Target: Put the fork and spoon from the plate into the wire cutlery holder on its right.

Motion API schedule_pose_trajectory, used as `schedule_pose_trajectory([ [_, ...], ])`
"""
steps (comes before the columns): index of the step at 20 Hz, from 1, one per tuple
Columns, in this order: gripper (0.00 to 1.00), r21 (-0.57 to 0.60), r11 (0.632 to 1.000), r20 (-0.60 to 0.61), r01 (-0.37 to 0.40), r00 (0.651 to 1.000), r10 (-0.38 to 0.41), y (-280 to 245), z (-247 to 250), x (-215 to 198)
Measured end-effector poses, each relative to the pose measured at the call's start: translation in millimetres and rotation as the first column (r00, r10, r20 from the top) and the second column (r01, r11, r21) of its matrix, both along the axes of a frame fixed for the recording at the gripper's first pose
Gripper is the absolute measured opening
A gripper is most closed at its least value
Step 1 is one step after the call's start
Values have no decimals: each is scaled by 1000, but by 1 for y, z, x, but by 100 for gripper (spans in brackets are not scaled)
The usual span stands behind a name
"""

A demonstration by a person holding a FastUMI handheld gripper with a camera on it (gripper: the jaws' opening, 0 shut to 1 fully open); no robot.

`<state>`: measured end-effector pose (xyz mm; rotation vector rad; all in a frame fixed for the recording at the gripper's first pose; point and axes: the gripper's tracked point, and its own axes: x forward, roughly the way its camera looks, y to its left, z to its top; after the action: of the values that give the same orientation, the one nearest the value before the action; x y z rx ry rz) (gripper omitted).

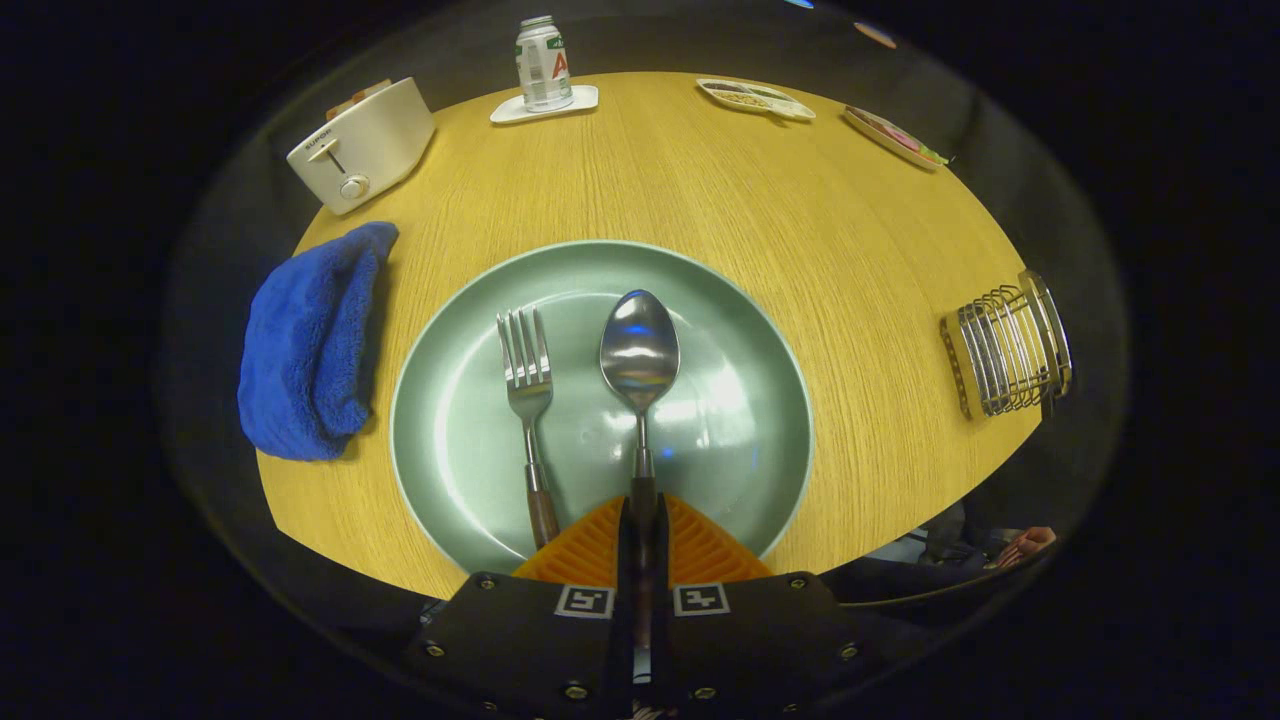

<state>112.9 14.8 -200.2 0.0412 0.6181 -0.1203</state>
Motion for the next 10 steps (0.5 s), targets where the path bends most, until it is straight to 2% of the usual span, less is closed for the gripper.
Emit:
schedule_pose_trajectory([
  [9, 8, -74, 997, 196, -7, 980, 22, 3, 62, -11],
  [10, 7, -88, 996, 215, 9, 977, 10, -1, 72, -16],
])
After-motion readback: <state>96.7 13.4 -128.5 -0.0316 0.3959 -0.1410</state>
